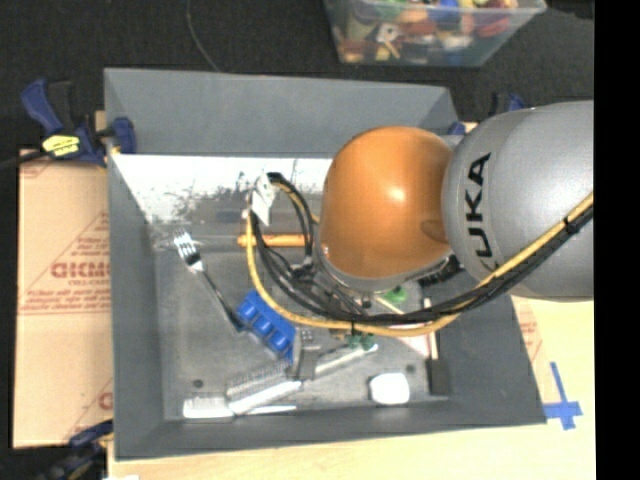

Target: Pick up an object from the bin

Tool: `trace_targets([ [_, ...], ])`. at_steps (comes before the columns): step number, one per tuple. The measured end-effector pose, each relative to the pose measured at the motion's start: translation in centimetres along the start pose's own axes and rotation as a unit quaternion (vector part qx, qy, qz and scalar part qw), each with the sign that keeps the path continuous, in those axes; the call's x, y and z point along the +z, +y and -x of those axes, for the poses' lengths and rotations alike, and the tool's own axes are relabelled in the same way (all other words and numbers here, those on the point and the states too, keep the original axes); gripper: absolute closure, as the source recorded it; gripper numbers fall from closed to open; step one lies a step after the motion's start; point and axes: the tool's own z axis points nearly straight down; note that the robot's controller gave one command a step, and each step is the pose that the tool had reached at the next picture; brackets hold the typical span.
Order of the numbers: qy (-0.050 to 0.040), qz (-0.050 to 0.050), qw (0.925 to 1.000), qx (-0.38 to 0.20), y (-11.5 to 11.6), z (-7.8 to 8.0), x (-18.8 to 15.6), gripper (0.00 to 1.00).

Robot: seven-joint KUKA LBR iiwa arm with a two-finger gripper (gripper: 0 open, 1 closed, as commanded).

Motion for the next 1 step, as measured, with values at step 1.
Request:
trace_targets([
  [1,-0.0031,0.001,1.0,0.002,-0.04,0.15,-0.27,0.0],
])
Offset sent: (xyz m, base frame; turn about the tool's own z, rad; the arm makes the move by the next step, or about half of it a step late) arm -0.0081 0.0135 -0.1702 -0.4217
